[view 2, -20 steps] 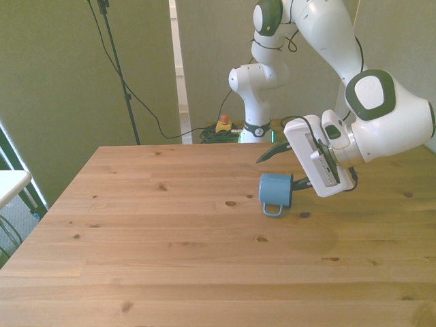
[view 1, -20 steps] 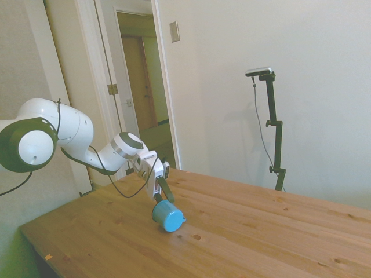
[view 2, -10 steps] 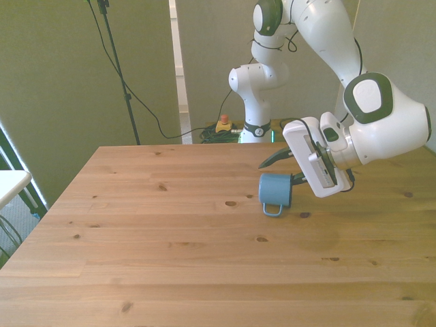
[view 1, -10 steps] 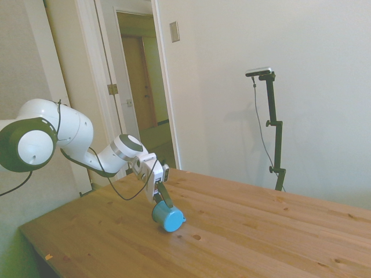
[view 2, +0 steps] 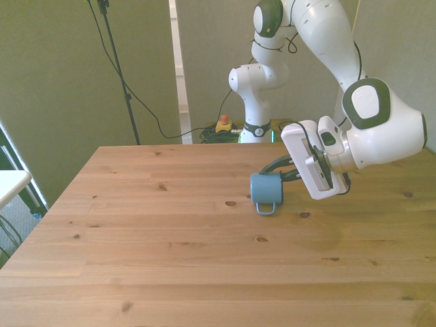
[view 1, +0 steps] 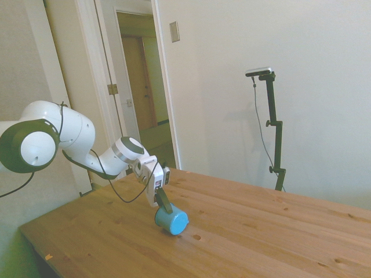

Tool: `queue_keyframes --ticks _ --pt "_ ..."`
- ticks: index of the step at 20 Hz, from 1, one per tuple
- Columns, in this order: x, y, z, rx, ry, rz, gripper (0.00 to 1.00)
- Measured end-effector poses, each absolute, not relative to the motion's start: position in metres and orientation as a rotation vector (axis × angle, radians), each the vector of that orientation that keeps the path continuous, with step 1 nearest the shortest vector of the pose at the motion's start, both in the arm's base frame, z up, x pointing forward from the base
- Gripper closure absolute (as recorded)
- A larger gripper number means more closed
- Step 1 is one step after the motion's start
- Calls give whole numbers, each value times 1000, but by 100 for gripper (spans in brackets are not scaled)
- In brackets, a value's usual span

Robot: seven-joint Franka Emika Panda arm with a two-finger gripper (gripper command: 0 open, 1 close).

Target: Flip the mug upright

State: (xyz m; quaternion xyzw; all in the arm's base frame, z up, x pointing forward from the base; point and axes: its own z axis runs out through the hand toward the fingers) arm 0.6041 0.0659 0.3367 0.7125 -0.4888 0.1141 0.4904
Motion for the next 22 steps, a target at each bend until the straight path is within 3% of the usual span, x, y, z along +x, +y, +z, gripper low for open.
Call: queue_keyframes --ticks 10,19,22 --pt "607 61 347 1743 -1218 286 100" --pt "614 49 429 2058 -1461 267 100" --pt "616 45 439 2208 -1521 241 100"
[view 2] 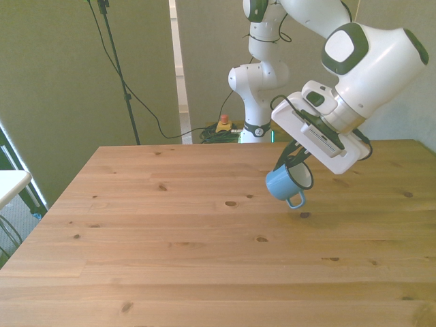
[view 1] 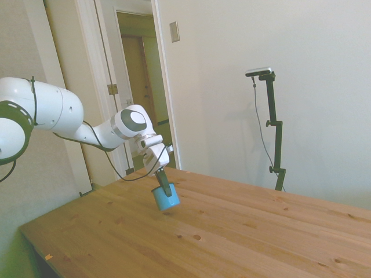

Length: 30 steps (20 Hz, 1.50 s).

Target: Flip the mug upright

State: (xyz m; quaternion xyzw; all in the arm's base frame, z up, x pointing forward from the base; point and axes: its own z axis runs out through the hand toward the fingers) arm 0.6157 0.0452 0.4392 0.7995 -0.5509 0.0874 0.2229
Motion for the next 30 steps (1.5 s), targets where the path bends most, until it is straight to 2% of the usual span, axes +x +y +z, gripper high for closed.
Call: queue_keyframes --ticks 8,15,21,30 --pt "600 33 461 2572 -1659 202 100" --pt "598 32 465 2548 -1885 201 100" --pt "614 48 433 2411 -2065 189 100" --pt "643 59 391 2359 -2091 136 100"
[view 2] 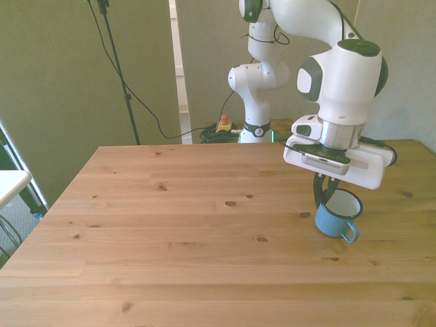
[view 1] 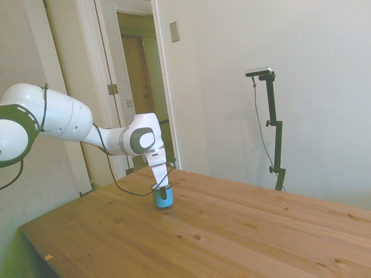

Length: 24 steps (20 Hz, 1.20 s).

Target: Flip the mug upright

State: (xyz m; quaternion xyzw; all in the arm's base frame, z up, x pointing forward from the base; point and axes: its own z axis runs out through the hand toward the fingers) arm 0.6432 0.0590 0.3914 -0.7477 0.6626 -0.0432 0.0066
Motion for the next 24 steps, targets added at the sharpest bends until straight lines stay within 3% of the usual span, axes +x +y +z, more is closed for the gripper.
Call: queue_keyframes --ticks 3,4,24 --pt "647 58 388 -2337 2080 -133 100" --pt "647 58 387 -2337 2082 -132 0" --pt "649 44 363 -2340 2131 -102 0"
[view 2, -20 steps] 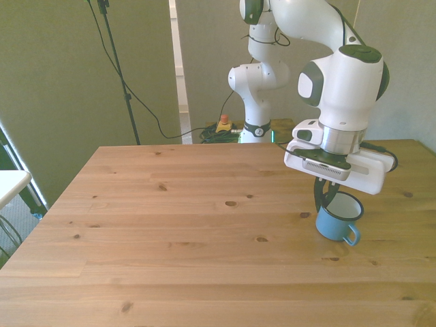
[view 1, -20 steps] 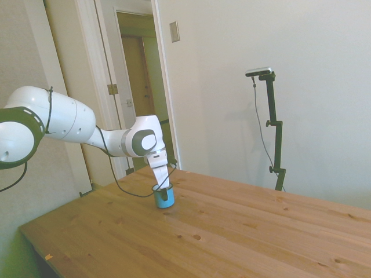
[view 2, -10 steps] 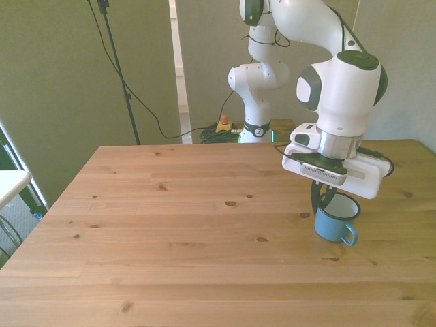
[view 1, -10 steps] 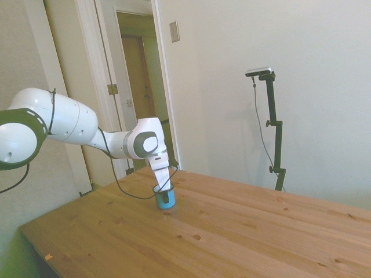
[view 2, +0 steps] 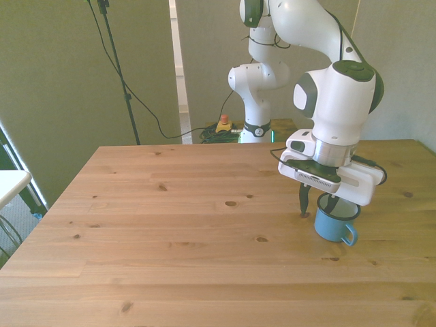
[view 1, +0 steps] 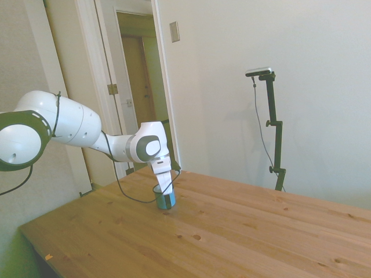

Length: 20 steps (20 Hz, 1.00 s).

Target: Flip the mug upright

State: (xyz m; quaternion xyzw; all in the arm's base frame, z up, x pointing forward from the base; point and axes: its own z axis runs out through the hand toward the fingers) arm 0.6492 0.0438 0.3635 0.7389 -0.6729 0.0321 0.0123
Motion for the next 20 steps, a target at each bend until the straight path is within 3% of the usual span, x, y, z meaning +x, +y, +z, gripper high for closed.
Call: queue_keyframes --ticks 11,20 --pt "643 5 403 2260 -2182 178 0" --pt "623 -23 467 2248 -2244 260 0"
